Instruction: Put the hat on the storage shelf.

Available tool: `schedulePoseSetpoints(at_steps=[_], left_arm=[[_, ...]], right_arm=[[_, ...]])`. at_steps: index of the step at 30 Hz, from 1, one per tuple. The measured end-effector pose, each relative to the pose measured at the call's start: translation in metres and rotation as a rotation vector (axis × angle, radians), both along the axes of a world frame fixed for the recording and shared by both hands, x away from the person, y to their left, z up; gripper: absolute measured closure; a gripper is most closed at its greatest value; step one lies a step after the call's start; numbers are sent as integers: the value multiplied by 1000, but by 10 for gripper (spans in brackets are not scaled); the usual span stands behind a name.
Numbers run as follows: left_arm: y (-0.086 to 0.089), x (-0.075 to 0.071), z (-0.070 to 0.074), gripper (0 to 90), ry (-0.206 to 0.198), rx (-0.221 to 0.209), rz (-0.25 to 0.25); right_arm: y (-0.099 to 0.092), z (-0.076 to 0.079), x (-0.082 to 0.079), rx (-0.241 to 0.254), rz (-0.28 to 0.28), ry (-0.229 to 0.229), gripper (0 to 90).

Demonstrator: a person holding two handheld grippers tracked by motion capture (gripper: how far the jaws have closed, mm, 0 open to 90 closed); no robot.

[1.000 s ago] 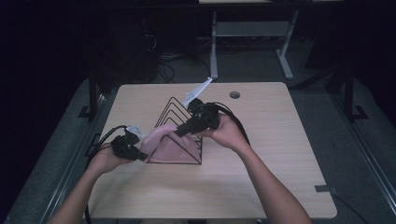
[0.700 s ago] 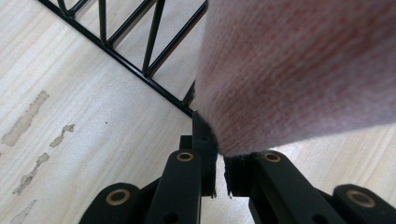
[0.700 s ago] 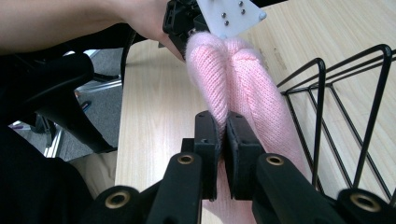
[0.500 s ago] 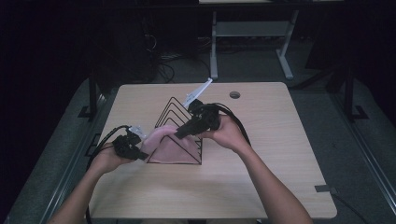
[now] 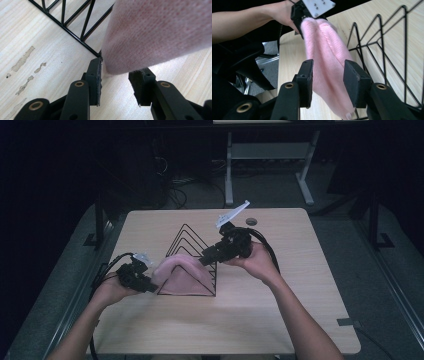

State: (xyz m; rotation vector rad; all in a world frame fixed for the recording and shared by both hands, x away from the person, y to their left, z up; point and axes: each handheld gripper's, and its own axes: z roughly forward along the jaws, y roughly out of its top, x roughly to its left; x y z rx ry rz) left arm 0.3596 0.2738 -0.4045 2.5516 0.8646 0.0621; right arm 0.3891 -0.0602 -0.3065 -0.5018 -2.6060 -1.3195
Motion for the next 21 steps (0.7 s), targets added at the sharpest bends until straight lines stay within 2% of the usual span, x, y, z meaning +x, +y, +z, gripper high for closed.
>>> schedulePoseSetpoints(at_steps=[5, 7, 9, 12, 21], left_arm=[[2, -2, 3, 589, -7, -18, 5], [4, -2, 3, 554, 11, -37, 15], [6, -2, 4, 543, 11, -50, 19], [8, -3, 5, 511, 9, -43, 23], [11, -8, 10, 489, -12, -65, 33]], right_arm=[[-12, -2, 0, 3, -37, 9, 540], [-16, -4, 0, -11, -55, 4, 512], [-19, -5, 0, -25, -70, 11, 499], [-27, -8, 0, -30, -92, 11, 482], [-51, -17, 1, -44, -156, 28, 430]])
